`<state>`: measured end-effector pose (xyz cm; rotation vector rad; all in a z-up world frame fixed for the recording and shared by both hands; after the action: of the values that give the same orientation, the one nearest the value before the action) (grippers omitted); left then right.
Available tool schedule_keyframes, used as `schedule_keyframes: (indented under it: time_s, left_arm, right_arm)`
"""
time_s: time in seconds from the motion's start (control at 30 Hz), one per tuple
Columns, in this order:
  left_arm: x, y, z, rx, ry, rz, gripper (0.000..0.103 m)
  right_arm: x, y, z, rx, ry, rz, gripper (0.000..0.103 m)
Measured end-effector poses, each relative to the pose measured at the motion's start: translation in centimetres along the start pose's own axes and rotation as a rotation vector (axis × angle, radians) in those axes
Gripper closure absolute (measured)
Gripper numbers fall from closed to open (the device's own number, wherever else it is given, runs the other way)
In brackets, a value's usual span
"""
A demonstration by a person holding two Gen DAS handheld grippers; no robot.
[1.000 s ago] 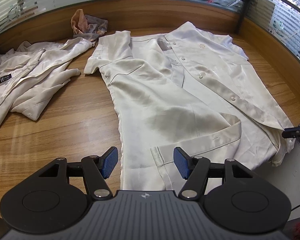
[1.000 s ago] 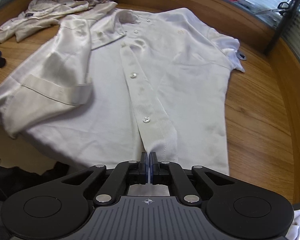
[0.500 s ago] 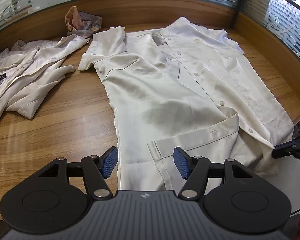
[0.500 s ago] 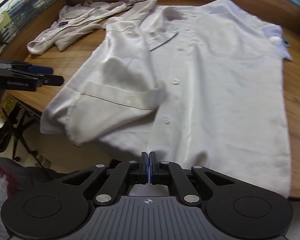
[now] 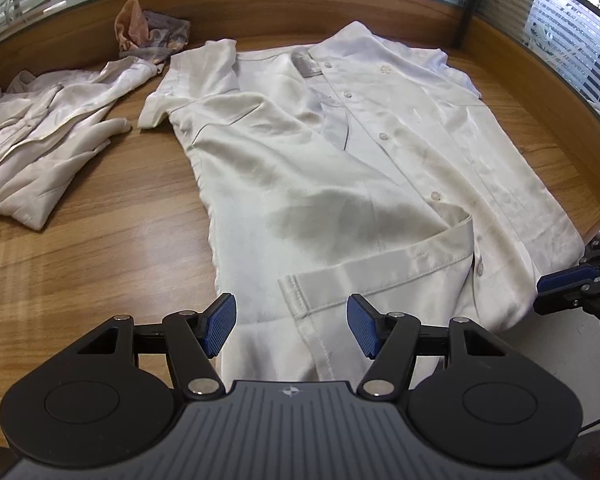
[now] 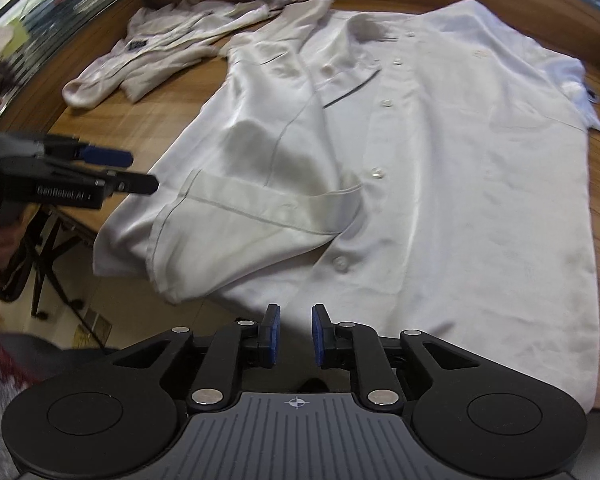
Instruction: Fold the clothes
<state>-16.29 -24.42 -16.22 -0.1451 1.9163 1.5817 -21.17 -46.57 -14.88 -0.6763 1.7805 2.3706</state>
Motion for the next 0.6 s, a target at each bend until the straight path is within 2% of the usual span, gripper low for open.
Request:
schedule_keyframes:
  time_s: [0.17,0.43,0.6]
  left_arm:
    - [-3.0,-0.1,0.1,-0.006,-0.048,-0.033,0.036]
    - [-8.4,-2.2,1.7,0.077,-0.216,-0.042,0.036]
    - [-11.7,-3.6,2.8,0.131,-0.320,-0.043,0.036]
  right_arm:
    - [-0.4,0.7,0.3,0.022,-0.039,-0.044,0.084]
    - [-0.9,1.1,1.8,0.066,-0.203,-0.136,0.084]
    - [-1.1,0.1,4.1,0.127,-0.333,-0.178,0.083]
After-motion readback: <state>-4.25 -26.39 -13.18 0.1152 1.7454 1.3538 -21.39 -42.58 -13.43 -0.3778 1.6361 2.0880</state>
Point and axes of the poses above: each gripper's, at about its wrist camera, not at the fingertips, and y roughly against the way its jaws point, z to its left, x to its underside, the point moved 6 cm from there along -y, roughly the way its jaws point, and after that the axes turned 1 degree about -y, right-handed, at the moved point
